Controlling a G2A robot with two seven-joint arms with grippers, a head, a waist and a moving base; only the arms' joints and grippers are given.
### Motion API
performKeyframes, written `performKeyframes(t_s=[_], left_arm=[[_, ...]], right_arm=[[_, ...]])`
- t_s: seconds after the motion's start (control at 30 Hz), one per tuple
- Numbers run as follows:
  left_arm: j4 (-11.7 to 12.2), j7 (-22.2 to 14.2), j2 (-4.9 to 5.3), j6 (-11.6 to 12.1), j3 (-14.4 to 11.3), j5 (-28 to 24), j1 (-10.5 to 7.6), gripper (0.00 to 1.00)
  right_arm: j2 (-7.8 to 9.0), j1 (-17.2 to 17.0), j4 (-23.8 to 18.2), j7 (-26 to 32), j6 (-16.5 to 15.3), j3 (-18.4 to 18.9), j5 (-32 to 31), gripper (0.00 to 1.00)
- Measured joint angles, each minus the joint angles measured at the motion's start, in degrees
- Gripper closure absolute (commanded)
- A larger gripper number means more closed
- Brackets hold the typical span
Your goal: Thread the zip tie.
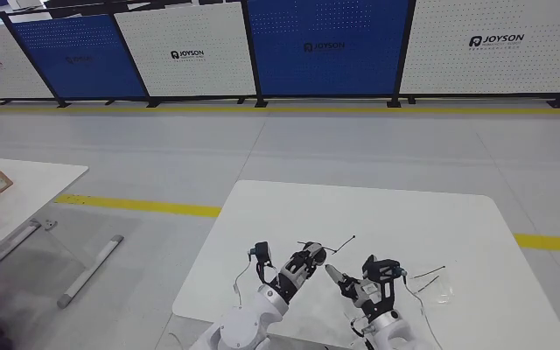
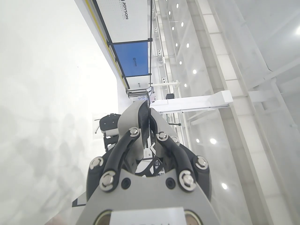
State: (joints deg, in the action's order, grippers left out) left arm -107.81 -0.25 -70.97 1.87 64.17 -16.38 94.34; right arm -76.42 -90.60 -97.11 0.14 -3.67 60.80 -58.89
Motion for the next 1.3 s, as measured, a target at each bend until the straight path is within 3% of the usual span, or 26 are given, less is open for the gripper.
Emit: performKeyframes(t_s=[0.03,0.07,0.1,0.13,0.2,0.37,0.57,0.87,1.3], left_arm=[[0.1,0.0,-0.01,0.0,0.0,0.0,-0.04,1.0],[0.2,0.0,-0.04,0.0,-0.2,0.1,-0.16,1.0],[0.3,0.1,-0.08,0.0,-0.4,0.2,-0.26,1.0],[0.4,0.2,-0.11,0.0,-0.6,0.5,-0.37,1.0],[0.6,0.7,-0.21,0.2,-1.1,1.0,-0.55,1.0],[0.9,2.0,-0.4,0.0,-1.6,1.2,-0.9,1.0],[0.5,3.6,-0.59,-0.1,-2.5,3.0,-0.9,1.0],[2.3,4.0,-0.85,-0.2,-3.7,4.5,-1.62,1.0],[2.4,3.7,-0.91,-0.1,-3.8,5.4,-1.48,1.0]], right_arm=[[-0.03,0.0,0.1,-0.3,0.2,0.1,0.2,0.0],[-0.09,0.0,0.3,-0.9,0.5,0.1,0.5,0.16],[-0.13,0.1,0.5,-1.3,0.7,0.1,0.7,0.74],[-0.18,0.2,0.6,-1.6,0.8,0.0,0.8,0.8],[-0.31,0.6,1.1,-2.0,1.0,-0.3,1.1,0.73],[-0.56,1.9,2.0,-0.2,1.4,-1.6,0.5,0.8],[-0.56,2.1,1.8,0.5,-0.3,-1.8,1.0,0.72],[-0.41,1.6,1.1,0.5,-1.2,-1.5,0.4,0.68],[-0.4,1.7,0.7,0.2,-1.6,-1.7,0.1,0.75]])
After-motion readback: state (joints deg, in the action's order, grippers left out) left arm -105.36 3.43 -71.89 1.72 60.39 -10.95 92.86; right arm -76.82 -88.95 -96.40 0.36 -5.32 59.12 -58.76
